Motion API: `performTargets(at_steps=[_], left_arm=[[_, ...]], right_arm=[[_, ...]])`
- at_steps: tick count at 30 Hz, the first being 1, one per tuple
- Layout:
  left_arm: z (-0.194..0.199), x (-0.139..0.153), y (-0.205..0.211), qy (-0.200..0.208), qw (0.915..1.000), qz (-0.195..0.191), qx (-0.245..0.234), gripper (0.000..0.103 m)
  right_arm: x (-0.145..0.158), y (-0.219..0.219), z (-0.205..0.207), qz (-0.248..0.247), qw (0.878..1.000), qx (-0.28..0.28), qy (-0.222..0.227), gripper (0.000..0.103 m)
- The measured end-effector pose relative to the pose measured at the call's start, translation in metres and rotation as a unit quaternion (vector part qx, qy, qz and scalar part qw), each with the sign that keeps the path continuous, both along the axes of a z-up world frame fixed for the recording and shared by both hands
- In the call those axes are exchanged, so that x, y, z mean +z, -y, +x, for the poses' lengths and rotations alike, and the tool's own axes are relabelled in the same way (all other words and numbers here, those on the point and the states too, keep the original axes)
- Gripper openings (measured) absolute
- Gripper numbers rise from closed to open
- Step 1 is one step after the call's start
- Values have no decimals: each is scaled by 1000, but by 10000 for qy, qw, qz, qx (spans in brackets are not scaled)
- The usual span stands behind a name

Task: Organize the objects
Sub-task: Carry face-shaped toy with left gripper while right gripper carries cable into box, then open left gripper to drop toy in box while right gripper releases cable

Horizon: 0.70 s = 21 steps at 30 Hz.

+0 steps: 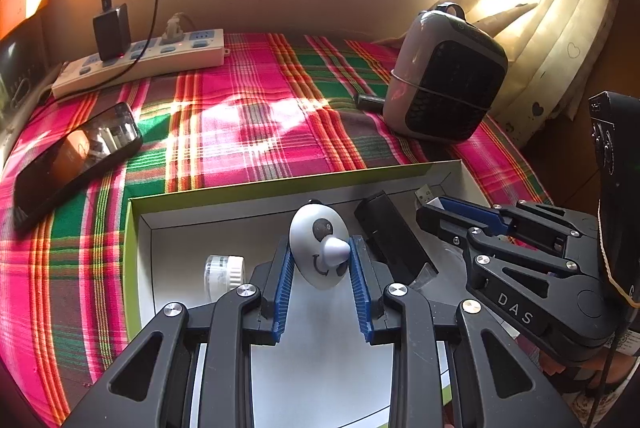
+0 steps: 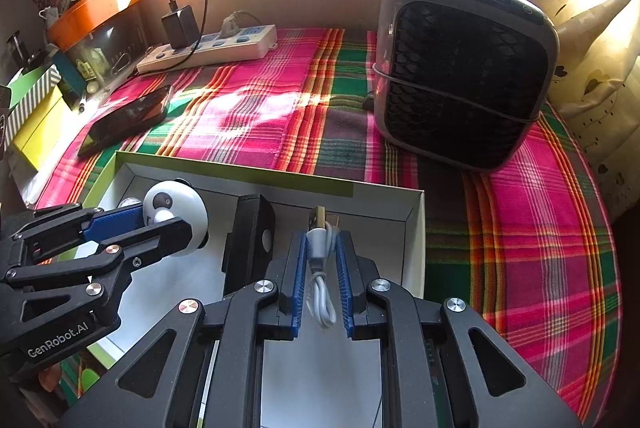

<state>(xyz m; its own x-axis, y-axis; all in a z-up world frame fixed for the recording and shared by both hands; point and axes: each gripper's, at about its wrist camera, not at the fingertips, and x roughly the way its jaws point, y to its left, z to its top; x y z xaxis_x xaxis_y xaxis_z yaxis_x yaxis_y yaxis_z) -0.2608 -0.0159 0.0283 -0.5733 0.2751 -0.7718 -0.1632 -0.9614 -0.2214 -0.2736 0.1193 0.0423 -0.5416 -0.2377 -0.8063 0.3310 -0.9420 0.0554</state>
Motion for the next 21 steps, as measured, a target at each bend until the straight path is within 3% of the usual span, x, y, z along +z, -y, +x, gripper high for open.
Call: performTargets(at_steps=[21], left_arm=[[-9, -7, 1, 120, 9999, 24, 47, 26]], right_arm=[[-8, 1, -3, 72, 10000, -1, 40, 16]])
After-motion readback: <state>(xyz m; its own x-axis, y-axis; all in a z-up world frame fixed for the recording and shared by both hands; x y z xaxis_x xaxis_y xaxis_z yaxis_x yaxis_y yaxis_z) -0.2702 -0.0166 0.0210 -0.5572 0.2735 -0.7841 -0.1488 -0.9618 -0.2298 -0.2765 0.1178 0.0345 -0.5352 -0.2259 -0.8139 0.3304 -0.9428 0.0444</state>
